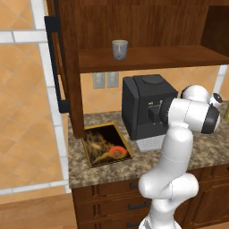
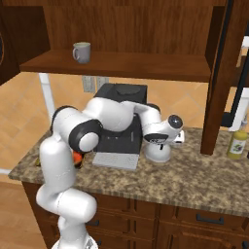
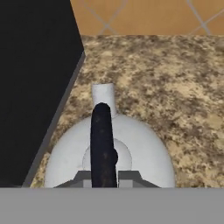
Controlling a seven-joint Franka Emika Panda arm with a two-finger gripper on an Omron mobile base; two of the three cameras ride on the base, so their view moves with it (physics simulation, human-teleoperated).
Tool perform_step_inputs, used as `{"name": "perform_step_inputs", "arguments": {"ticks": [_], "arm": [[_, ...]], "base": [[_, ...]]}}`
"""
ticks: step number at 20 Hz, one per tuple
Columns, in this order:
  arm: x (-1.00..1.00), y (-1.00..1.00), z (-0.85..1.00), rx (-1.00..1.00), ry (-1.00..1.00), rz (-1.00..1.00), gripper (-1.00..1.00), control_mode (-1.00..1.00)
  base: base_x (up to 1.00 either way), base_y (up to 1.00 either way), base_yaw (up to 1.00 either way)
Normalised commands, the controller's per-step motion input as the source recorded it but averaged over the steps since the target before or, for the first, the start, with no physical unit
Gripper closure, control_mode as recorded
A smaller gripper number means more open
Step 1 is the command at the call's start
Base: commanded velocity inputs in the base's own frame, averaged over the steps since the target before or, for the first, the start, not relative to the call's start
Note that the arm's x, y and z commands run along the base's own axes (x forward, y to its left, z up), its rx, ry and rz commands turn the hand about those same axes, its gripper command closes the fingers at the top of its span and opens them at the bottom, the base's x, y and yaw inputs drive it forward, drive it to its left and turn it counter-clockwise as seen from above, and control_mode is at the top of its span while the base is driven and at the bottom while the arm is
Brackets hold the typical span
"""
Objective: Pick the kettle from the counter and place it on the tray. Then pick the mug from the cabinet and place it on the tray. Then close the cabinet doors.
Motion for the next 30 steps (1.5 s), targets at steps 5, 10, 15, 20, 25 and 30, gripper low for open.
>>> {"name": "perform_step_inputs", "arguments": {"ticks": [5,10,15,20,25,30], "arm": [[-0.75,0.0,0.31,0.0,-0.09,0.0,1.0,-1.0],[-0.71,0.25,0.48,0.0,-0.02,0.0,1.0,-1.0],[-0.65,0.43,0.4,0.0,0.01,0.05,1.0,-1.0],[-0.57,0.66,0.34,0.0,0.03,0.14,1.0,-1.0],[-0.26,0.86,0.35,-0.01,0.0,0.25,1.0,-1.0],[-0.28,0.97,0.22,-0.05,0.0,0.31,1.0,-1.0]], "base": [[0.0,0.0,0.0],[0.0,0.0,0.0],[0.0,0.0,0.0],[0.0,0.0,0.0],[0.0,0.0,0.0],[0.0,0.0,0.0]]}}
